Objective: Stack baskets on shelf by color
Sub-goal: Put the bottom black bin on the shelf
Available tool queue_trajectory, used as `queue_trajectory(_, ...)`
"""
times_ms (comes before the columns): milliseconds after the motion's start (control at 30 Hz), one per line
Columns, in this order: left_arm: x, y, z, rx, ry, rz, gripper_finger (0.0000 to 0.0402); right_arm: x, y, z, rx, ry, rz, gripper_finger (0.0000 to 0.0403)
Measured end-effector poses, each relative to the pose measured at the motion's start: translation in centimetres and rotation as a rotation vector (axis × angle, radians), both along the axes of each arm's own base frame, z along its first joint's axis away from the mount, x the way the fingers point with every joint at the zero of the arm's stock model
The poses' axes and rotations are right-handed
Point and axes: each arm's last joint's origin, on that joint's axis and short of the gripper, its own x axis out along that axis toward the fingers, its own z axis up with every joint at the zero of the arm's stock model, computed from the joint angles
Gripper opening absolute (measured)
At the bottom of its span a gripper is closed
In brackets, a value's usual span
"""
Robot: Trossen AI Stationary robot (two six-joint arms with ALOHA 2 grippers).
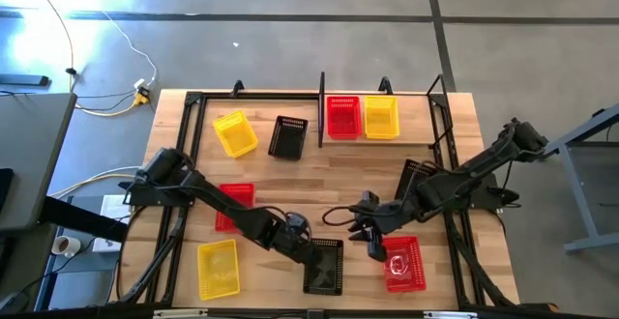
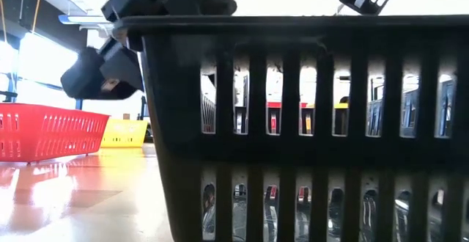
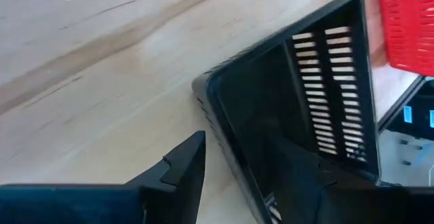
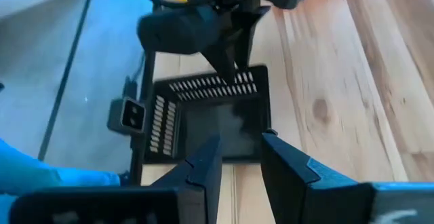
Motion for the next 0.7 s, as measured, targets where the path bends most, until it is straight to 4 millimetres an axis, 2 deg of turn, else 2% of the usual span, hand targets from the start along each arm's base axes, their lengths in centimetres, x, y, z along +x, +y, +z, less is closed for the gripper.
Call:
queue_trajectory(100,-0.1,0.1,-0.3,0.009,0.017,0.004,0.0135,0.1,0.1,-0.1,0.002,0.000,0.009,0.0087)
queue_trajectory(200,0.0,0.1,-0.2,0.025,0.001,0.034,0.0113,0.2,0.2,0.0,0.009,-0.011,0.034,0.0087)
queue_trajectory(433,0.4,0.1,0.1,0.027,-0.056,0.064,0.0013,0.6,0.7,0.8,0.009,-0.127,0.171,0.0087)
queue_trajectory(700,1.7,1.7,0.7,-0.018,-0.144,0.133,0.0006,0.8,0.9,1.3,-0.061,-0.224,0.266,0.0087)
